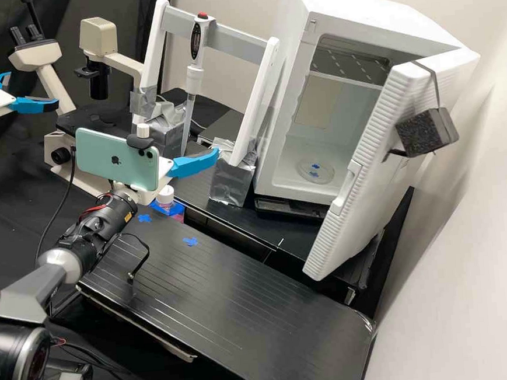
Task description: Open the door
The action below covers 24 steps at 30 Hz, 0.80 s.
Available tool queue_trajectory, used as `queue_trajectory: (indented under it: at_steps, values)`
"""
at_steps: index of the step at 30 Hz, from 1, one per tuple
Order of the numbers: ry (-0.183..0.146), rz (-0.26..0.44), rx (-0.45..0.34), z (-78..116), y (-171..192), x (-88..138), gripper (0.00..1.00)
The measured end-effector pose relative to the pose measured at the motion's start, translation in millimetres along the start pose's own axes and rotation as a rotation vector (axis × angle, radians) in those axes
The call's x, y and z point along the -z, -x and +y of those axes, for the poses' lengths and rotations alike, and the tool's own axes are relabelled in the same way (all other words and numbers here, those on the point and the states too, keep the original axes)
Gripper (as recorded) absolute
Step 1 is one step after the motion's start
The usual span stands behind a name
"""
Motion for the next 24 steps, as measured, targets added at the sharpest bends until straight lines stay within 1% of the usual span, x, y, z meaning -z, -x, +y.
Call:
queue_trajectory:
  at_steps: [4,5,6,8,10,14,15,20,24]
  values:
    - [-0.004,-0.01,-0.06,1.8,-0.1,-1.9,1.0]
    - [-0.006,-0.008,-0.068,1.0,0.1,-2.7,1.0]
    - [-0.016,-0.002,-0.073,0.4,0.3,-4.5,1.0]
    - [-0.042,0.016,-0.081,-1.5,0.1,-8.0,1.0]
    - [-0.096,0.052,-0.097,-1.7,-0.1,-11.6,1.0]
    - [-0.142,0.073,-0.115,-0.8,-1.5,-16.0,1.0]
    - [-0.148,0.069,-0.121,-0.6,-2.1,-17.2,1.0]
    - [-0.133,0.02,-0.12,-4.1,-7.7,-28.7,1.0]
    - [-0.145,-0.016,-0.122,-5.2,-11.2,-38.0,1.0]
